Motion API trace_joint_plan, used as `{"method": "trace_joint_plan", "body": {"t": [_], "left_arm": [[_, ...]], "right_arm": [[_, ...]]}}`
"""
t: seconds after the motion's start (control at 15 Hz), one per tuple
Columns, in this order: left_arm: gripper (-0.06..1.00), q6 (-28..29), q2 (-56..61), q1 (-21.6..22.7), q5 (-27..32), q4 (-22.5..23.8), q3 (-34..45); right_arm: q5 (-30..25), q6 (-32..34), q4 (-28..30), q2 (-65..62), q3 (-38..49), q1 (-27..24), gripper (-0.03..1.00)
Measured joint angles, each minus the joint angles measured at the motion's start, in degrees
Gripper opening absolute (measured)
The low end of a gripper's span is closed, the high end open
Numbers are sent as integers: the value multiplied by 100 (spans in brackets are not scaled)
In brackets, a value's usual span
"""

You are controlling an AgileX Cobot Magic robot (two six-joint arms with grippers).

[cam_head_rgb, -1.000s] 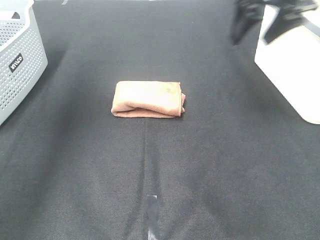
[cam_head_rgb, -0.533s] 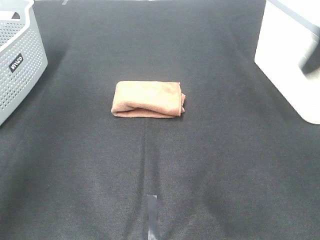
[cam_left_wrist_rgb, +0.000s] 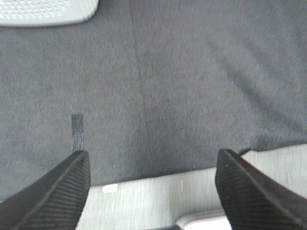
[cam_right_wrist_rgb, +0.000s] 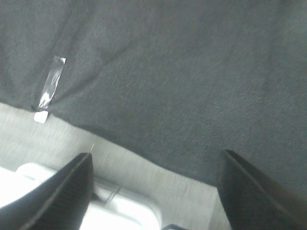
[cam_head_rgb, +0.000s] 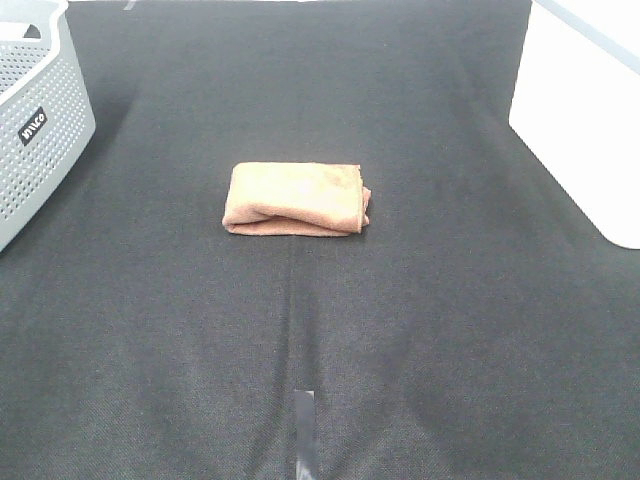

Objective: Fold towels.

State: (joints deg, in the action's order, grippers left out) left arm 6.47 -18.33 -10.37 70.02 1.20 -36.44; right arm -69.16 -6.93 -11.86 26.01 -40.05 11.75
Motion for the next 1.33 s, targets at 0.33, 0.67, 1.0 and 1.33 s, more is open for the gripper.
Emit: {"method": "trace_joint_plan", "body": {"t": [0.33, 0.67, 1.0, 1.33], "left_arm": [[70, -407, 1266, 0, -235, -155, 510], [70, -900, 1289, 0, -922, -481, 785], [70, -997, 1289, 0, -951, -539, 785], [70, -1026, 1289, 0, -951, -602, 785]], "right_arm": [[80, 0, 395, -1748, 521, 0, 69], [751, 0, 602, -2097, 1094, 0, 69], [756, 0, 607, -2097, 1094, 0, 69], [756, 0, 607, -2097, 1094, 0, 69]]}}
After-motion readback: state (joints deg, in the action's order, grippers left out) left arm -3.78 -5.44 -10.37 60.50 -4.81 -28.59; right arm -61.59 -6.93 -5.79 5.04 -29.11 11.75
